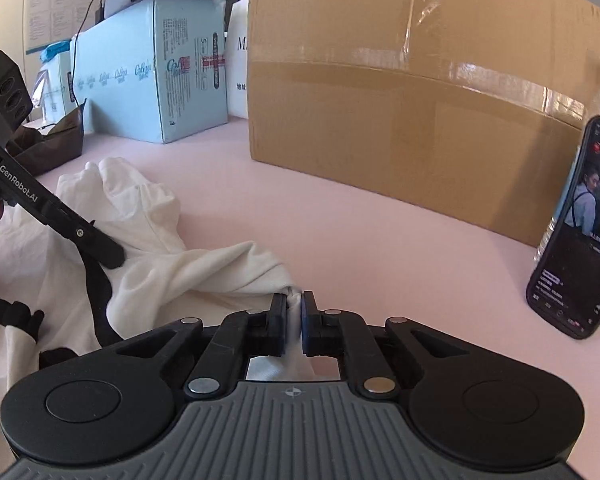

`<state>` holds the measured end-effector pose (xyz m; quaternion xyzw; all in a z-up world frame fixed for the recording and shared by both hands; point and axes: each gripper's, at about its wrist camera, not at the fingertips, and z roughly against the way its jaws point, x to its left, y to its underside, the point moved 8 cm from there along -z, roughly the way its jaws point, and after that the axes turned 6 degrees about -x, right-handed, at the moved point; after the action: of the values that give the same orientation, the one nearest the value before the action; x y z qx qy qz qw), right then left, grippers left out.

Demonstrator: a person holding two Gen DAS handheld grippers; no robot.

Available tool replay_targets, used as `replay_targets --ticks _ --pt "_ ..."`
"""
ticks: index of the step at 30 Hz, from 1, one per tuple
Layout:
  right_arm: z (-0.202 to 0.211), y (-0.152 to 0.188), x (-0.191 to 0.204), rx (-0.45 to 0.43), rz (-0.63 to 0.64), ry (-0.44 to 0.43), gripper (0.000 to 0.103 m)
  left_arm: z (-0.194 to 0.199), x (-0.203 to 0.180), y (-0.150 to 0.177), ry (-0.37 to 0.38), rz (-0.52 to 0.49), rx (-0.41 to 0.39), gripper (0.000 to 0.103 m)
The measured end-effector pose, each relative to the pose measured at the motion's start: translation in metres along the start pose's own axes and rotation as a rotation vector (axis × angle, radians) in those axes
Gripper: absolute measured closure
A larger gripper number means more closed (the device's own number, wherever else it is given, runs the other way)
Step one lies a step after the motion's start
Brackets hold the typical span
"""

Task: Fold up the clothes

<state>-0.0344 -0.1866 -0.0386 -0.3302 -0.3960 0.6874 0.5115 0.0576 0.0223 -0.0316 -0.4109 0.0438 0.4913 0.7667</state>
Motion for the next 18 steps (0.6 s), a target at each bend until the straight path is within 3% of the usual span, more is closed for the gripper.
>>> replay_targets --ticks 2,3,4,5,6,7,8,11,13,15,18 --pt "-0.001 0.005 0.003 -0.014 0.038 0.020 0.096 -0.001 -0.002 0.002 -0.009 -0.041 0.013 0.088" --pt "-0.002 0.002 0.004 -0.022 0.047 0.026 0.091 0.000 -0.003 0.002 -0.012 -0.061 0.018 0.085" --pt "0.003 -0.002 0.004 -0.051 0.045 0.029 0.080 0.005 -0.002 0.001 -0.022 -0.077 0.012 0.072" --pt "0.010 -0.006 0.004 -0.076 0.025 0.030 0.074 0.015 -0.001 -0.002 -0.041 -0.094 -0.006 0.051" --pt "0.014 -0.008 0.004 -0.084 0.008 0.021 0.066 0.025 0.001 -0.006 -0.056 -0.106 -0.035 0.041" --pt "0.026 -0.013 0.008 -0.098 -0.030 -0.016 0.063 0.039 0.003 -0.011 -0.059 -0.109 -0.095 0.027" --pt "0.040 -0.017 0.014 -0.115 -0.080 -0.072 0.063 0.058 0.005 -0.014 -0.062 -0.099 -0.169 0.022" --pt "0.089 -0.021 0.040 -0.145 -0.220 -0.231 0.050 0.114 0.016 -0.008 -0.111 -0.037 -0.354 0.020" --pt "0.121 -0.015 0.060 -0.156 -0.267 -0.328 0.038 0.145 0.027 0.013 -0.200 0.016 -0.435 0.019" --pt "0.159 -0.002 0.084 -0.191 -0.252 -0.380 0.033 0.165 0.042 0.038 -0.299 0.065 -0.455 0.019" --pt "0.194 0.014 0.107 -0.259 -0.155 -0.348 0.026 0.183 0.071 0.079 -0.436 0.166 -0.412 0.019"
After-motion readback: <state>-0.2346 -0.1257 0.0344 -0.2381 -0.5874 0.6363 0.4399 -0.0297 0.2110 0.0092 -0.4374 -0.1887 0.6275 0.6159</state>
